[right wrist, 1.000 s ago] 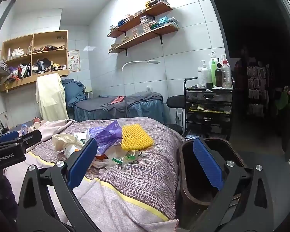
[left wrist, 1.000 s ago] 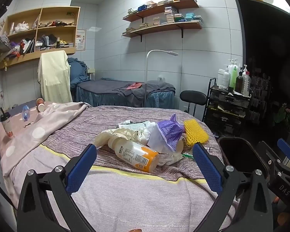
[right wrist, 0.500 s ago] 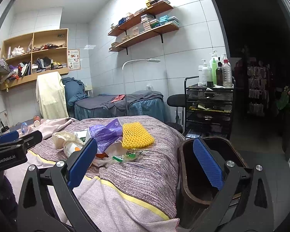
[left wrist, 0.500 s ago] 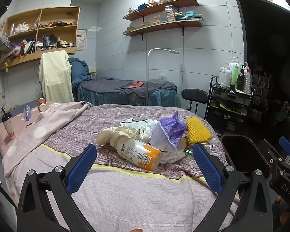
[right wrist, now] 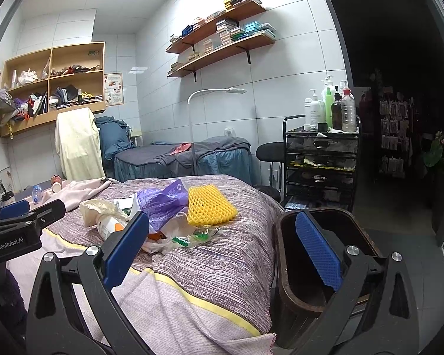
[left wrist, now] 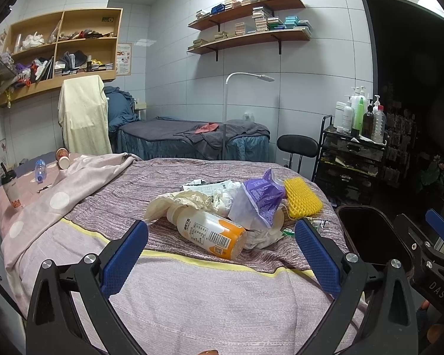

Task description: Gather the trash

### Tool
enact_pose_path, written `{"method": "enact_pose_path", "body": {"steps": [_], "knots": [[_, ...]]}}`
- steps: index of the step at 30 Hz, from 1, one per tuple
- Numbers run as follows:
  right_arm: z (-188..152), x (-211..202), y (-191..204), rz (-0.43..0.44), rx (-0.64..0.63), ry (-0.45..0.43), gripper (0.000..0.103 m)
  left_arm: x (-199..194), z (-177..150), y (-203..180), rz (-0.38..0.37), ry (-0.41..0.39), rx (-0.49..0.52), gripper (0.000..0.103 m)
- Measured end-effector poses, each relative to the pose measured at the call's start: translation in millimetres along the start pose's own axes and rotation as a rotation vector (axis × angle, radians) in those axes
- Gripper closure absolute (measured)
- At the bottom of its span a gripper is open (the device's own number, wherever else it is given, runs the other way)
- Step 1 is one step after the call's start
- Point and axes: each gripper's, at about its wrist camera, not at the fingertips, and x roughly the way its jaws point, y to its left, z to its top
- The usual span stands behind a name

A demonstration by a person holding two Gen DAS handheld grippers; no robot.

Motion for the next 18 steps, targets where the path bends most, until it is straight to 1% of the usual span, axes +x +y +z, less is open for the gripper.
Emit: {"method": "enact_pose_path", "body": {"steps": [18], "knots": [[-2.5,-0.6,1.8,0.004,0.0,0.008,0.005,1.2,-1.2,0.3,-0.007,0.005,-0.004,0.006]]}}
